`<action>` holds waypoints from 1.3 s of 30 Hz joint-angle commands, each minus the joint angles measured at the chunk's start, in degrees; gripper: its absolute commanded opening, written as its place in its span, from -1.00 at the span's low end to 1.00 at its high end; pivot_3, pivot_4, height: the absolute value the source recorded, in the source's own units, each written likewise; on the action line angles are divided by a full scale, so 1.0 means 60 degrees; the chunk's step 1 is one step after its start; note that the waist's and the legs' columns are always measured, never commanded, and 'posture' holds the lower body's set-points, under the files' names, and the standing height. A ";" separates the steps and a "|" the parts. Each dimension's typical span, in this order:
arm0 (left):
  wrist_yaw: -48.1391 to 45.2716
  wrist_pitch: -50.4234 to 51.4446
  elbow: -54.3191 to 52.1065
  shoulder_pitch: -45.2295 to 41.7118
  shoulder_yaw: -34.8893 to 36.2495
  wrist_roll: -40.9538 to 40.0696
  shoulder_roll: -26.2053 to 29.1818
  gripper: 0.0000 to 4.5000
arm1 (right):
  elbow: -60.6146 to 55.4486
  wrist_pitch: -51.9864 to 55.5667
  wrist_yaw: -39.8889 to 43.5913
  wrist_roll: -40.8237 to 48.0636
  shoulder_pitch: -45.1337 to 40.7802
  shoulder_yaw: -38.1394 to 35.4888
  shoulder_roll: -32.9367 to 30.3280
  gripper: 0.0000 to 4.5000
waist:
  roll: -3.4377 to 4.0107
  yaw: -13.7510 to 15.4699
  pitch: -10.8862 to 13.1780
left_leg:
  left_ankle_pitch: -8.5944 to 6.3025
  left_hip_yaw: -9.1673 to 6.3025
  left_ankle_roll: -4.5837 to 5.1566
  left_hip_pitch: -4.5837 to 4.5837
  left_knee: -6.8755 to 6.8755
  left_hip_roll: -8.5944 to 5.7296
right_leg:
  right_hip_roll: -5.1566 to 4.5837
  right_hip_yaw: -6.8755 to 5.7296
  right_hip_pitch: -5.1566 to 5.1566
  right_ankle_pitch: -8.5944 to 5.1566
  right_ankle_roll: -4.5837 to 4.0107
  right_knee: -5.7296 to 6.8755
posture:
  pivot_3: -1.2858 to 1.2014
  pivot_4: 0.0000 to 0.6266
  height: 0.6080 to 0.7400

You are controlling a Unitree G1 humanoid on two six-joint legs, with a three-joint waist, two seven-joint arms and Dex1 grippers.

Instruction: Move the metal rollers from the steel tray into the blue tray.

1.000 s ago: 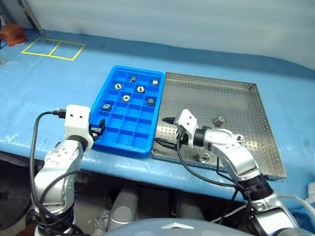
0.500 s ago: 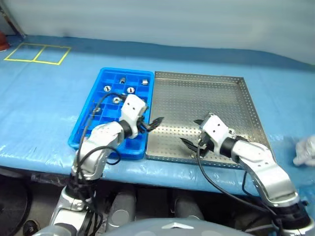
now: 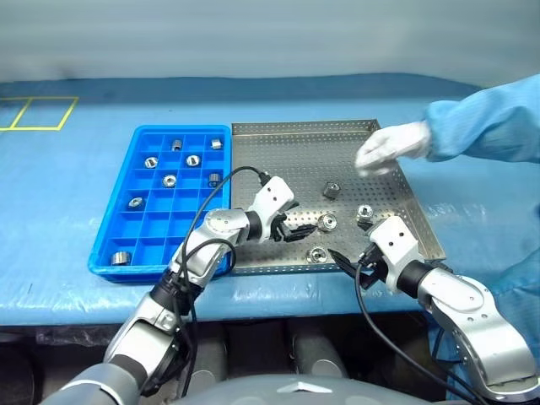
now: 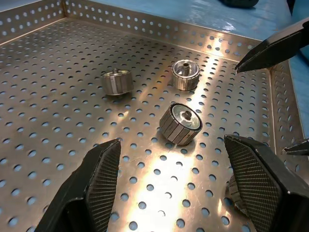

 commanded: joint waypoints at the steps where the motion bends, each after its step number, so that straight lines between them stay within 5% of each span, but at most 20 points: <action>1: -0.0005 -0.0667 0.0564 -0.0362 -0.0099 0.0263 -0.0395 0.65 | -0.0338 -0.0089 -0.0143 0.0021 -0.0082 -0.0078 0.0050 1.00 | 0.0000 -0.0049 0.0000 | 0.0000 0.0000 0.0000 -0.0001 -0.0001 0.0000 | 0.0000 0.0001 -0.0001 0.0000 0.0000 -0.0001 | -0.09 -0.52 1.00; 22: -0.0023 -0.1222 0.1631 -0.0554 -0.0116 0.1120 -0.0813 0.65 | -0.0175 -0.0236 -0.0323 -0.0004 -0.0202 0.0175 0.0125 1.00 | 0.0000 -0.0301 0.0000 | 0.0000 0.0001 0.0001 0.0000 -0.0015 -0.0001 | 0.0002 0.0009 -0.0007 0.0001 0.0002 0.0002 | -0.09 -0.52 1.00; 33: -0.0330 -0.0758 -0.0023 0.0153 -0.0001 0.0934 -0.0039 0.65 | 0.0153 -0.0426 -0.0248 -0.0023 -0.0572 0.0480 0.0116 1.00 | 0.0001 -0.0281 -0.0001 | 0.0000 0.0001 0.0001 0.0003 -0.0022 0.0000 | 0.0003 0.0012 -0.0008 0.0001 0.0002 0.0002 | -0.06 -0.52 1.00; 39: 0.0184 -0.0682 -0.1053 0.0465 0.0981 0.0466 -0.0081 0.65 | 0.0447 -0.0546 -0.0152 -0.0016 -0.0885 0.0635 0.0100 1.00 | 0.0001 -0.0197 -0.0001 | 0.0000 -0.0001 0.0002 0.0003 -0.0019 0.0000 | 0.0003 0.0012 -0.0005 0.0002 0.0003 0.0003 | -0.04 -0.52 1.00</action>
